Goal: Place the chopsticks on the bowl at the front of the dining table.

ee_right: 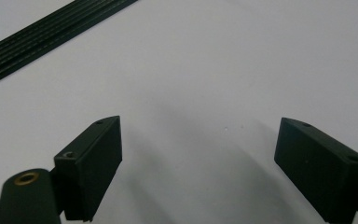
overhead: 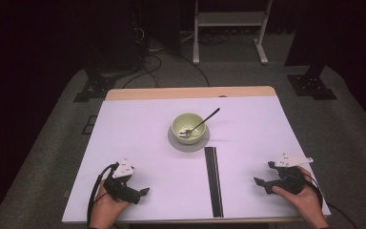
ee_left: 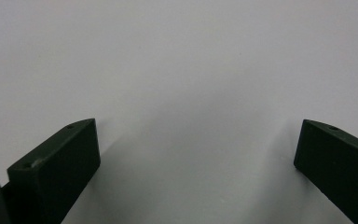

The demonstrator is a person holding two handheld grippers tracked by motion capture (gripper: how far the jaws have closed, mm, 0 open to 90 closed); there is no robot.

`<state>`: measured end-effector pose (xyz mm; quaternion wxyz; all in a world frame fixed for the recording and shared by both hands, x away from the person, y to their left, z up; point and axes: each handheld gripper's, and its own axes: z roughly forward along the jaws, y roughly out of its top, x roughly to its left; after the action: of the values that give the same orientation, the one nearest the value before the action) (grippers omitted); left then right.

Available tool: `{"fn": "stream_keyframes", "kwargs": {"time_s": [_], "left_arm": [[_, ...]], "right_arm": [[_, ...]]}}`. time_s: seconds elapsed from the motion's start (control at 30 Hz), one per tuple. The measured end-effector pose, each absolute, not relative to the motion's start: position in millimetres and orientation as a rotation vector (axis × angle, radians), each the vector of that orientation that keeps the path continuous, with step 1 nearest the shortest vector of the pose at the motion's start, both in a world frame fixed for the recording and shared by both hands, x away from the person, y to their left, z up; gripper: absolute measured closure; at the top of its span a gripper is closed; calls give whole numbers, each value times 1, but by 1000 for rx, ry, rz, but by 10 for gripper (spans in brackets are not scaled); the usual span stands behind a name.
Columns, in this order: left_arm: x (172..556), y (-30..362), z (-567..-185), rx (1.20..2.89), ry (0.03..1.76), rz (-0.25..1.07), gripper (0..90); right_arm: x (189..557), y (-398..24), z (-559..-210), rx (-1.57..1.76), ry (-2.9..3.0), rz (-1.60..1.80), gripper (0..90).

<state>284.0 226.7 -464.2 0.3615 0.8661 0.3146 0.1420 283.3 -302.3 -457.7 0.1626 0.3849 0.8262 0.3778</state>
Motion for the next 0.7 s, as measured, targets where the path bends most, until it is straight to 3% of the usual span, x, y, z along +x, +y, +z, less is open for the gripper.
{"fn": "stream_keyframes", "kwargs": {"time_s": [0.7], "left_arm": [[284, 227, -464, 2231, 811, 365, 0]], "right_arm": [[296, -283, -454, 1068, 2383, 1115, 135]]}}
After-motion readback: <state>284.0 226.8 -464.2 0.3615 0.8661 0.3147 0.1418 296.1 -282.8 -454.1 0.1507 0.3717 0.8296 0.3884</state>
